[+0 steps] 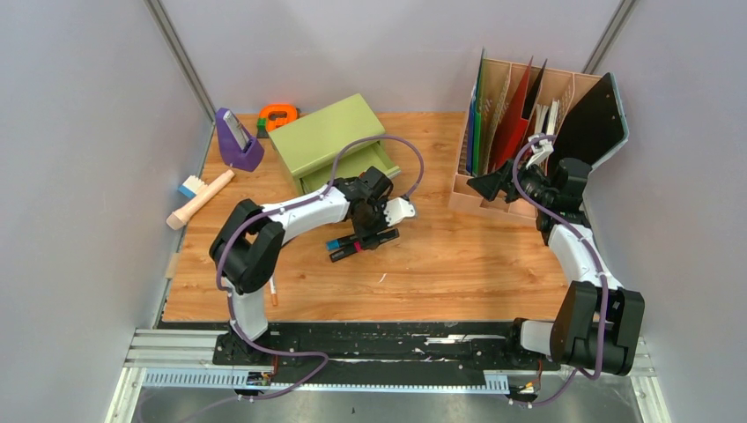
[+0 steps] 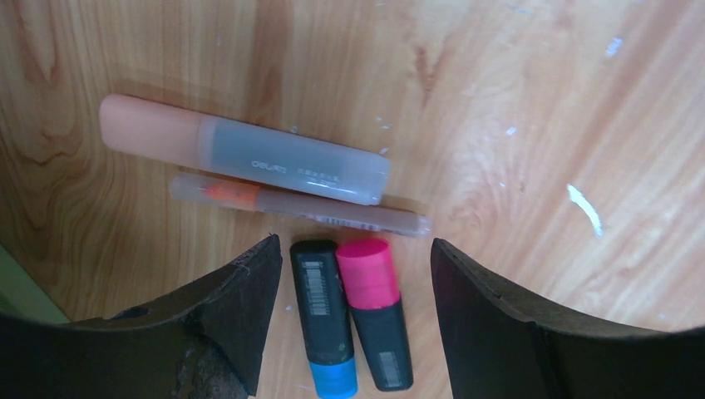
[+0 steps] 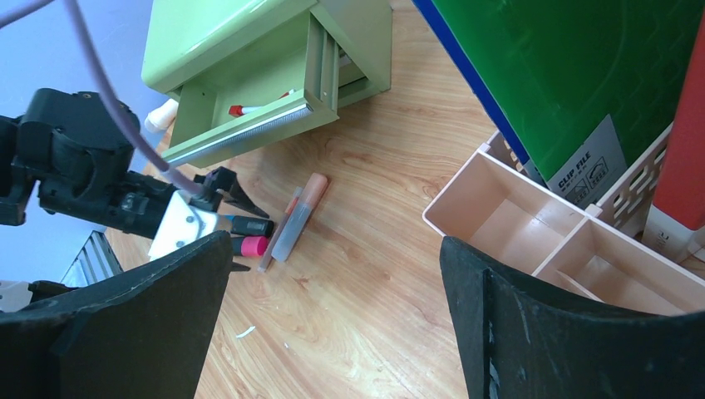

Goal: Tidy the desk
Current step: Pick up the stationery from the center of the board.

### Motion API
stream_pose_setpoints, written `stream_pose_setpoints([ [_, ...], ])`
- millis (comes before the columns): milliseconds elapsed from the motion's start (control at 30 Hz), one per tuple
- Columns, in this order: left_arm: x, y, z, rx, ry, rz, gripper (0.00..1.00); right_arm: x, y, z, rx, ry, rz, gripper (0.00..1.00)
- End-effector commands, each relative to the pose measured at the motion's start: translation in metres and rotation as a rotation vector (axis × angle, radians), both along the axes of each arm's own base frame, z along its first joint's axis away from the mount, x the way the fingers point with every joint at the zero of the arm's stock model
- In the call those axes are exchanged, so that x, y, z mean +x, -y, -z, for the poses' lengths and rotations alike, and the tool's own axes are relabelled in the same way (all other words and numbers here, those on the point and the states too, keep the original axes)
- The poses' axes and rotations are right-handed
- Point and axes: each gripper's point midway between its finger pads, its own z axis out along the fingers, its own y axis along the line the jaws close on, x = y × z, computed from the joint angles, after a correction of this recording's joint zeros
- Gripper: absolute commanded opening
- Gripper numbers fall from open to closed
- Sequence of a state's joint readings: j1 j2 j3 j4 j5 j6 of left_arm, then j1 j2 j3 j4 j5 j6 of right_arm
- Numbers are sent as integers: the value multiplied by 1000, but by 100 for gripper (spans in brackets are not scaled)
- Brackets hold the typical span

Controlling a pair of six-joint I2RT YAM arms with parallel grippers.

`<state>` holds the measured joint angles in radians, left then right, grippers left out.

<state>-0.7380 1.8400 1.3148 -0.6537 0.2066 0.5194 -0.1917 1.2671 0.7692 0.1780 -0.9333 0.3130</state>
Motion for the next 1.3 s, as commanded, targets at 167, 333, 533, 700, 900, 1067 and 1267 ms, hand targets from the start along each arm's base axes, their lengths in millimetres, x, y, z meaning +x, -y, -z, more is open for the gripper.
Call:
stream_pose_setpoints([
  [167, 34, 5, 5, 7, 82, -209, 74, 1, 1, -11, -11, 58, -4, 98],
  [333, 35, 7, 12, 18, 57, -234, 74, 1, 2, -12, -13, 61, -1, 98],
  [533, 26, 11, 23, 20, -8, -232, 74, 1, 2, -12, -12, 63, 1, 98],
  [700, 20, 10, 28, 26, -40, -228, 72, 0, 3, -13, -13, 65, 2, 98],
  [900, 11, 13, 32, 14, -87, -210, 65, 0, 3, -13, -12, 65, 4, 98],
  [1067, 2, 18, 34, -9, -135, -201, 55, 0, 3, -13, -12, 66, 5, 98],
  [1267, -5, 23, 36, -19, -172, -193, 46, 0, 4, -14, -12, 67, 7, 98],
])
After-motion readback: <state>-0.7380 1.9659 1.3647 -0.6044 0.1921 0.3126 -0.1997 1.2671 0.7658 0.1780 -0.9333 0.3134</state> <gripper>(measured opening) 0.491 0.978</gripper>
